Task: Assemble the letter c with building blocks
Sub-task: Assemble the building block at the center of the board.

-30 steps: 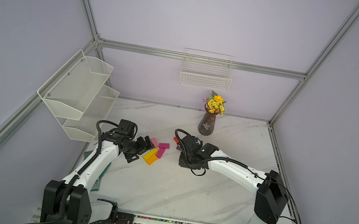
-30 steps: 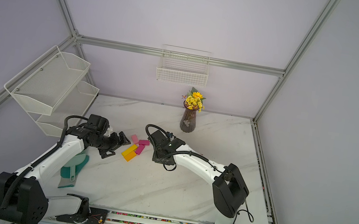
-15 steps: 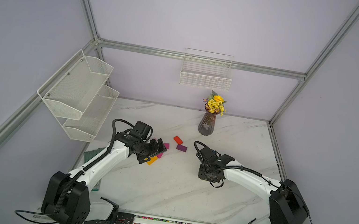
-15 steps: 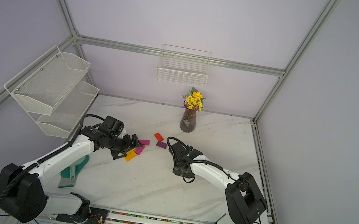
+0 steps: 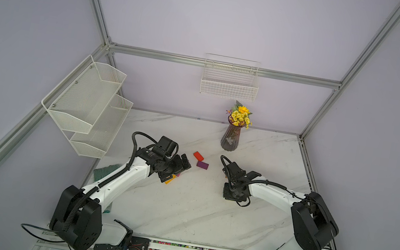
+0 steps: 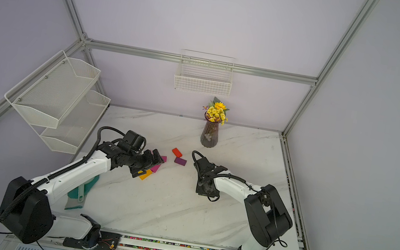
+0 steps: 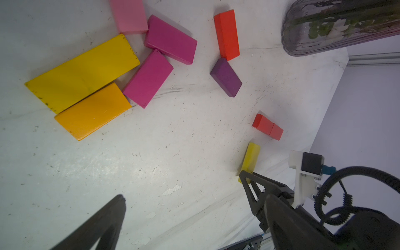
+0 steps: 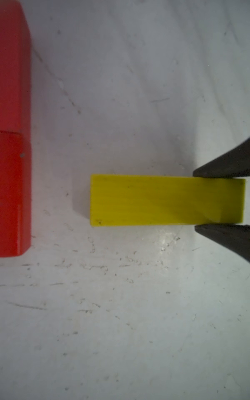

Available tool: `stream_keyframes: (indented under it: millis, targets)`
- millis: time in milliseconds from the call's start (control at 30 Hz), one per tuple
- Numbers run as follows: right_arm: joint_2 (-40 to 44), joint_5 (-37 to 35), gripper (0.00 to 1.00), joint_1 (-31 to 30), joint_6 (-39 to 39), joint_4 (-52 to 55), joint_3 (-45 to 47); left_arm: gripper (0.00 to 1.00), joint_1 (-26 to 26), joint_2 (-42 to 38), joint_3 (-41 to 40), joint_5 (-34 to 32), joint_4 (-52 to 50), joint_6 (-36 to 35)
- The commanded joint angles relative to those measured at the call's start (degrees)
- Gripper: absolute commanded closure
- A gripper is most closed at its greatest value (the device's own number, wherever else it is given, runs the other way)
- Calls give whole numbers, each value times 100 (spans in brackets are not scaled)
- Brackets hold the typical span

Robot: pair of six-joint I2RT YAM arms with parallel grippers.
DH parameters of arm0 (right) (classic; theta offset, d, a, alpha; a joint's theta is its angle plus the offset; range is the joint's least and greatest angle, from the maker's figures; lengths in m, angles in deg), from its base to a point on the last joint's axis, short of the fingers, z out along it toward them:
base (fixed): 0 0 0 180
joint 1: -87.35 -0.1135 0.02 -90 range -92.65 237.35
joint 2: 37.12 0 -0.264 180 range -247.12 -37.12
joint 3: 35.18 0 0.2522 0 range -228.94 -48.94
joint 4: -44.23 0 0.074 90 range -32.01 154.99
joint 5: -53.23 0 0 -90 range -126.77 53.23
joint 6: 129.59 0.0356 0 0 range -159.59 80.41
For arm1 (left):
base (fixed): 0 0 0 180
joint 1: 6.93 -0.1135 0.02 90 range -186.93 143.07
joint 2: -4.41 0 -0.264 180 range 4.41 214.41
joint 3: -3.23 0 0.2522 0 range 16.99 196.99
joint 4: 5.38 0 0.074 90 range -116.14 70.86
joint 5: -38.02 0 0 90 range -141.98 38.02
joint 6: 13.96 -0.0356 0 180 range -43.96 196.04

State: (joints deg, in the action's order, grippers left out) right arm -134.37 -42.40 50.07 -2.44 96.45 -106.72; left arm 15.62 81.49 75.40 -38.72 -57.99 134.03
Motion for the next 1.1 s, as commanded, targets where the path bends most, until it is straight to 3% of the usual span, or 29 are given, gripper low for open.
stream_keyframes:
  millis: [0, 433, 467, 633, 733, 900, 1067]
  targets:
    - [-177, 0, 82, 36, -67, -163, -168, 0, 13, 67, 139, -53, 175, 50]
    - [-510, 2, 79, 106, -6, -154, -378, 0, 13, 332, 355, 150, 255, -60]
    - [-505, 16, 77, 107, 3, -154, -375, 0, 13, 334, 355, 165, 263, -69]
    - [-413, 78, 45, 124, 79, -138, -396, 0, 13, 490, 328, 186, 299, -68]
    - [-110, 167, 32, 150, 185, -120, -454, 0, 13, 523, 361, 245, 308, -87]
    - [538, 461, 24, 274, 516, -84, -450, 0, 13, 521, 502, 401, 293, -147]
    - [1062, 837, 21, 282, 883, -114, -169, 0, 13, 570, 565, 461, 264, -157]
